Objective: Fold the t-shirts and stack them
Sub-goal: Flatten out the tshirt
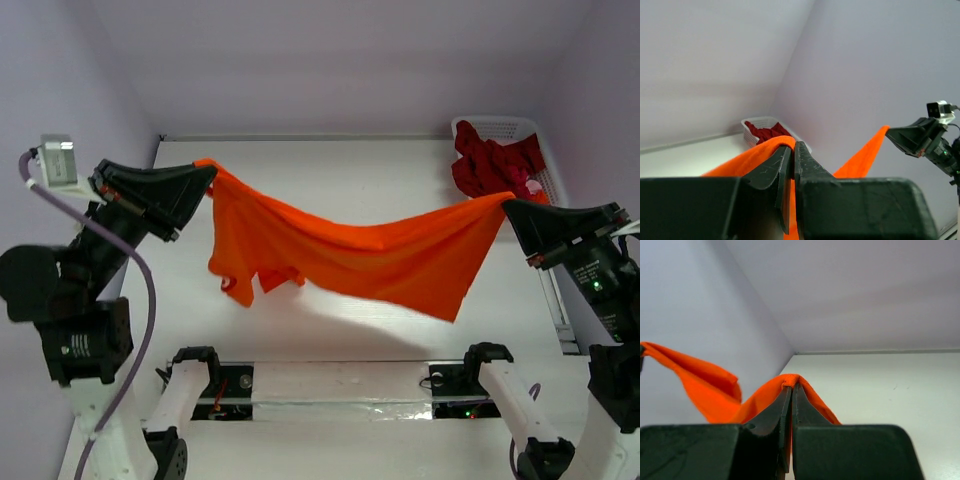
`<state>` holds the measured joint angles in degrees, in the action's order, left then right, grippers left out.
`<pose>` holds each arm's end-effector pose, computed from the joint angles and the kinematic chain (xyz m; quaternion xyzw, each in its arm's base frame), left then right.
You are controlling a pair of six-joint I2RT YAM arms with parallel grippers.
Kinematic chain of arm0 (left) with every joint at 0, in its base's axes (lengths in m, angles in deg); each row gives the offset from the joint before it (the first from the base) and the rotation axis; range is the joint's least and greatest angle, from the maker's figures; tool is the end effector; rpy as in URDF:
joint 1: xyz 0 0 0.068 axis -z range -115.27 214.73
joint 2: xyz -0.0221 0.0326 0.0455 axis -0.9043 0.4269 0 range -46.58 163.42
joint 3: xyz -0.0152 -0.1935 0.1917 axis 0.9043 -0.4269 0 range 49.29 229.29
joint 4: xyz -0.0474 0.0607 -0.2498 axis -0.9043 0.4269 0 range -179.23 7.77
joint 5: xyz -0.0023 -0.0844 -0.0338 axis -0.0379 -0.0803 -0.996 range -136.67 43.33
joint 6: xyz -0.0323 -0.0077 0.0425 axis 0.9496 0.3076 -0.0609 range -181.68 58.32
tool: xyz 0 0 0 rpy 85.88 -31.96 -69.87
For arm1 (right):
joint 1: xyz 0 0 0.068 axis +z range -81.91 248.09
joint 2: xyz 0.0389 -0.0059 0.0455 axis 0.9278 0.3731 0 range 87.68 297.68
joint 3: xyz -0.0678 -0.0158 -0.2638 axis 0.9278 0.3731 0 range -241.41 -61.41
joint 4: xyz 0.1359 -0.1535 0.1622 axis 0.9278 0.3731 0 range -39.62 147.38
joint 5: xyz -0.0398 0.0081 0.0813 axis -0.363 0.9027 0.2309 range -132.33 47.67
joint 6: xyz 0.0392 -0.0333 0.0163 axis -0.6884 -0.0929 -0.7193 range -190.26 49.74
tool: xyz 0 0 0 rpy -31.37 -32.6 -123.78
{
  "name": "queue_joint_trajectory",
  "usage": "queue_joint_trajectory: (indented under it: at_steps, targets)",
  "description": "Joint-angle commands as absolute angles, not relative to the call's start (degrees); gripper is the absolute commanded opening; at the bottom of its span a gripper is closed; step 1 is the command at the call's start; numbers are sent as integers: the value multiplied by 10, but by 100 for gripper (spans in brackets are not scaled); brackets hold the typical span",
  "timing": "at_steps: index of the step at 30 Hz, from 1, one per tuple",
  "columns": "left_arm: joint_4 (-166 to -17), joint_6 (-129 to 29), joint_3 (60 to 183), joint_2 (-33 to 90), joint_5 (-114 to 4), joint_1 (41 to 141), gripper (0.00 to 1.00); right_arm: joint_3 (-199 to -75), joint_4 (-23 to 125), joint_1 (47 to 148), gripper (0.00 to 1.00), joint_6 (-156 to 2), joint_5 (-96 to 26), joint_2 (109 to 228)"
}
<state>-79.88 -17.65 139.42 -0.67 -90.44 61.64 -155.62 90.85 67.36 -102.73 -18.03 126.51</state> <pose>0.0531 -0.0219 0.5740 0.1313 0.5257 -0.4493 0.7103 0.0071 0.0145 0.5421 0.0103 0.6185 0.3353 0.7106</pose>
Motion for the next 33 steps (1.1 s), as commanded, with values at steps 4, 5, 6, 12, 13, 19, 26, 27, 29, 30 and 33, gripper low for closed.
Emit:
queue_joint_trajectory:
  at_steps: [4, 5, 6, 12, 13, 19, 26, 27, 29, 30, 33]
  targets:
    - [-805, -195, 1411, 2, -907, 614, 0, -1538, 871, 670, 0, -1037, -182, 1269]
    - [-817, -191, 1405, 10, -902, 614, 0, -1538, 869, 670, 0, -1035, -186, 1277]
    - [-821, -191, 1399, 16, -897, 614, 0, -1536, 866, 670, 0, -1035, -187, 1282]
    - [-876, -197, 1309, 80, -867, 614, 0, -1470, 798, 670, 0, -1054, -187, 1333]
    - [-883, -199, 1293, 90, -861, 614, 0, -1461, 786, 670, 0, -1057, -186, 1343]
    - [-912, -207, 1304, 217, -834, 614, 0, -1449, 735, 670, 0, -1059, -182, 1471]
    - [-939, -199, 1331, 348, -812, 614, 0, -1467, 708, 670, 0, -1045, -189, 1603]
    - [-941, -194, 1337, 358, -815, 614, 0, -1474, 712, 670, 0, -1042, -190, 1614]
    - [-943, -186, 1359, 377, -822, 620, 0, -1503, 727, 670, 0, -1033, -194, 1633]
    - [-940, -184, 1367, 381, -819, 620, 0, -1510, 731, 670, 0, -1030, -194, 1644]
    - [-913, -191, 1402, 383, -810, 627, 0, -1526, 742, 670, 0, -1028, -203, 1651]
